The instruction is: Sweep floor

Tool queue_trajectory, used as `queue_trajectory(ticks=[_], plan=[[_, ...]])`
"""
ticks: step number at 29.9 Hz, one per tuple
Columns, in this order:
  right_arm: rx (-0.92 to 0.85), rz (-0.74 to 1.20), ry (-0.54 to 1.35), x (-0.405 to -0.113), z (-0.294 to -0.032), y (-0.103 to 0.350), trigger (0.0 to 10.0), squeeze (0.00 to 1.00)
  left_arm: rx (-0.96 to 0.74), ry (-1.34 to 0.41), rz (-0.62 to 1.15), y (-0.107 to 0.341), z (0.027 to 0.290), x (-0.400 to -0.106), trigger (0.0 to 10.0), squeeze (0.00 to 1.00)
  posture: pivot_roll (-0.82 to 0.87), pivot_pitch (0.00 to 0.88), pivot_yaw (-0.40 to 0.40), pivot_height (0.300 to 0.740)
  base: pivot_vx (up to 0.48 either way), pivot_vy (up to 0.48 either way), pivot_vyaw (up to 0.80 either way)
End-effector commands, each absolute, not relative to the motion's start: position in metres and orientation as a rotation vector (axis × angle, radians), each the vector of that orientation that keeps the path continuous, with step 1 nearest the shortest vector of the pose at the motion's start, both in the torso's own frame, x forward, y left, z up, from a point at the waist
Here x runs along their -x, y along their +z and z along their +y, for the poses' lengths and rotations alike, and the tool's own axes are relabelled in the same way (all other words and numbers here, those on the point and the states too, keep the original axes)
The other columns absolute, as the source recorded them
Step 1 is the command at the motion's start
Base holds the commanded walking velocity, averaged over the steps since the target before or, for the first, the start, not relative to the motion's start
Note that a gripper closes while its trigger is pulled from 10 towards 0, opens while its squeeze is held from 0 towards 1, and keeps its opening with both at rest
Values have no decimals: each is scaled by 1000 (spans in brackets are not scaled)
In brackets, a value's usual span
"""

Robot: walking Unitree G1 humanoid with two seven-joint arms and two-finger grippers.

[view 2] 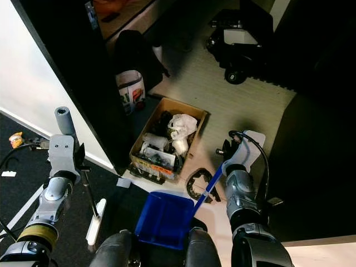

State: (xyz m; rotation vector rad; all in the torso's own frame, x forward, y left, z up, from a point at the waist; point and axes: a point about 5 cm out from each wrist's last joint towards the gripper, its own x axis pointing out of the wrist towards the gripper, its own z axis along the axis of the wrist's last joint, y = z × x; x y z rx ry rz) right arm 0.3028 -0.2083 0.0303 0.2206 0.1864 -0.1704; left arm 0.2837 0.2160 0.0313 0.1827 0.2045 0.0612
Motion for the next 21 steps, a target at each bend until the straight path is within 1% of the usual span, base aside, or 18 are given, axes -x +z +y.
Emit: queue_trajectory(ticks=[1, 11, 13, 16, 21], plan=[[-241, 230, -155, -297, -202, 20, 10000, 0, -201, 58, 198, 30, 216, -283, 10000, 0, 27, 96, 2, 731, 0, 480, 0], [-241, 232, -152, -296, -201, 18, 10000, 0, -213, 50, 193, 31, 216, -283, 10000, 0, 29, 91, 2, 731, 0, 480, 0], [-241, 231, -153, -295, -201, 18, 10000, 0, -215, 46, 196, 31, 216, -283, 10000, 0, 30, 89, 3, 731, 0, 326, 0], [-241, 228, -157, -294, -202, 18, 10000, 0, -243, 8, 197, 31, 216, -283, 10000, 0, 28, 87, 4, 731, 0, 0, 0], [-239, 223, -166, -293, -205, 17, 10000, 0, -241, 8, 201, 32, 218, -284, 10000, 0, 25, 83, 6, 731, 0, -480, 0]])
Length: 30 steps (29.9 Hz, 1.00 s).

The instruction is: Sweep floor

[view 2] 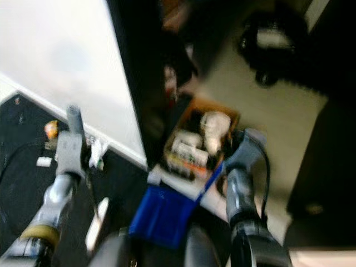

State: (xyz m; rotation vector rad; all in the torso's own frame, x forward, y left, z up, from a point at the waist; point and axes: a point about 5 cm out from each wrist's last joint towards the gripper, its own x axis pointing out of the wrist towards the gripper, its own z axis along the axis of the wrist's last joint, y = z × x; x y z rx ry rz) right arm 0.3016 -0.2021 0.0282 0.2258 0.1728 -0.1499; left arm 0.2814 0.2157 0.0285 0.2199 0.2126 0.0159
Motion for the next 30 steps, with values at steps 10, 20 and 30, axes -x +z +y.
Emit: queue_trajectory(ticks=[10, 20, 30], plan=[[-236, 228, -180, -291, -209, 16, 10000, 0, -221, 30, 211, 31, 222, -285, 10000, 0, 22, 82, 7, 731, 0, -336, 0], [-233, 226, -170, -294, -207, 18, 10000, 0, -221, 48, 204, 33, 226, -283, 10000, 0, 27, 90, 2, 731, 0, 0, 0], [-229, 227, -161, -294, -206, 18, 10000, 0, -222, 51, 200, 33, 227, -282, 10000, 0, 29, 93, 0, 731, 0, 0, 0]])
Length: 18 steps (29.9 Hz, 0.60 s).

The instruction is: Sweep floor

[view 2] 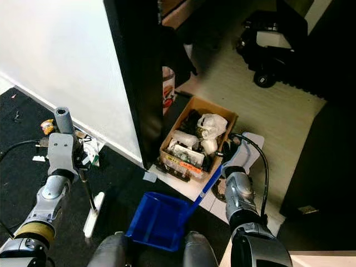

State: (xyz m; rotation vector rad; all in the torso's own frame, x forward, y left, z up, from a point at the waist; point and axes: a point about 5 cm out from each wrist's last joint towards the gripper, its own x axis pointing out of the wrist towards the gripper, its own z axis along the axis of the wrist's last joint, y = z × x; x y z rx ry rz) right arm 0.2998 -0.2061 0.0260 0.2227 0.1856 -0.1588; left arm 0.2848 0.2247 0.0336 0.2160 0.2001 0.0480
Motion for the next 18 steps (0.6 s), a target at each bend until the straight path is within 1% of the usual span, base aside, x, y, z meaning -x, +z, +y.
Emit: queue_trajectory(ticks=[1, 2, 3, 4, 6, 7, 9, 13, 18], plan=[[-229, 227, -161, -294, -206, 18, 10000, 0, -222, 51, 200, 33, 227, -282, 10000, 0, 29, 93, 0, 731, 0, 0, 0], [-227, 229, -164, -294, -205, 18, 10000, 0, -223, 51, 195, 33, 227, -282, 10000, 0, 30, 93, -2, 731, 0, 0, 0], [-152, 164, -325, -296, -232, 31, 10000, 0, -219, 49, 171, 36, 227, -282, 10000, 0, 33, 100, -6, 731, 0, 0, 0], [-152, 164, -325, -296, -232, 31, 10000, 0, -219, 49, 171, 36, 227, -282, 10000, 0, 33, 100, -6, 731, 0, 0, 0], [-119, 117, -437, -296, -252, 41, 10000, 0, -212, 48, 156, 38, 227, -282, 10000, 0, 31, 100, -4, 731, 0, 0, 0], [-119, 117, -437, -296, -252, 41, 10000, 0, -212, 48, 156, 38, 227, -282, 10000, 0, 31, 100, -4, 731, 0, 0, 0], [-115, 123, -474, -296, -261, 43, 10000, 0, -207, 43, 157, 38, 226, -282, 10000, 0, 28, 100, -1, 731, 0, 0, 0], [-116, 159, -464, -296, -262, 40, 10000, 0, -207, 38, 157, 39, 225, -283, 10000, 0, 27, 98, -2, 731, 0, 0, 0], [-126, 190, -468, -293, -259, 34, 10000, 0, -209, 36, 148, 41, 224, -285, 10000, 0, 29, 100, -3, 731, 0, 0, -800]])
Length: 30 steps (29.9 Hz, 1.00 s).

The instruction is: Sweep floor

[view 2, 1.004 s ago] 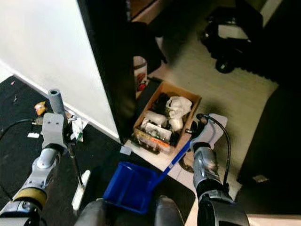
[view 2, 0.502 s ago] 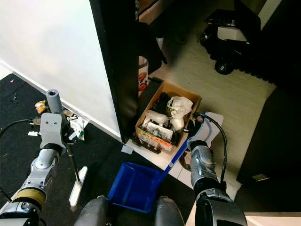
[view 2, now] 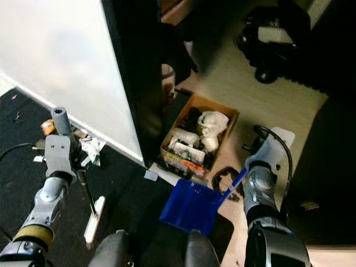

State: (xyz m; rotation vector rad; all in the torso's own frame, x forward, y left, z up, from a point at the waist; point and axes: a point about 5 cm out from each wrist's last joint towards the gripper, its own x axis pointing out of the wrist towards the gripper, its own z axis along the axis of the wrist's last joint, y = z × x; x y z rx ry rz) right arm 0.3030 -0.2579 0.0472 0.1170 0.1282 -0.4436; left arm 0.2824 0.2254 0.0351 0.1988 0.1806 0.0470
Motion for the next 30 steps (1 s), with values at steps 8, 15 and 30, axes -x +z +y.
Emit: queue_trajectory(ticks=[8, 15, 30], plan=[[-120, 194, -478, -291, -255, 31, 10000, 0, -213, 33, 145, 42, 226, -284, 10000, 0, 30, 104, -2, 731, 0, 0, -800], [-117, 195, -488, -290, -258, 30, 10000, 0, -215, 25, 143, 43, 225, -285, 10000, 0, 27, 107, -2, 731, 0, 0, -800], [-147, 226, -342, -302, -246, 33, 10000, 0, -220, 7, 140, 42, 225, -281, 10000, 0, 17, 106, -35, 731, 0, 0, -267]])
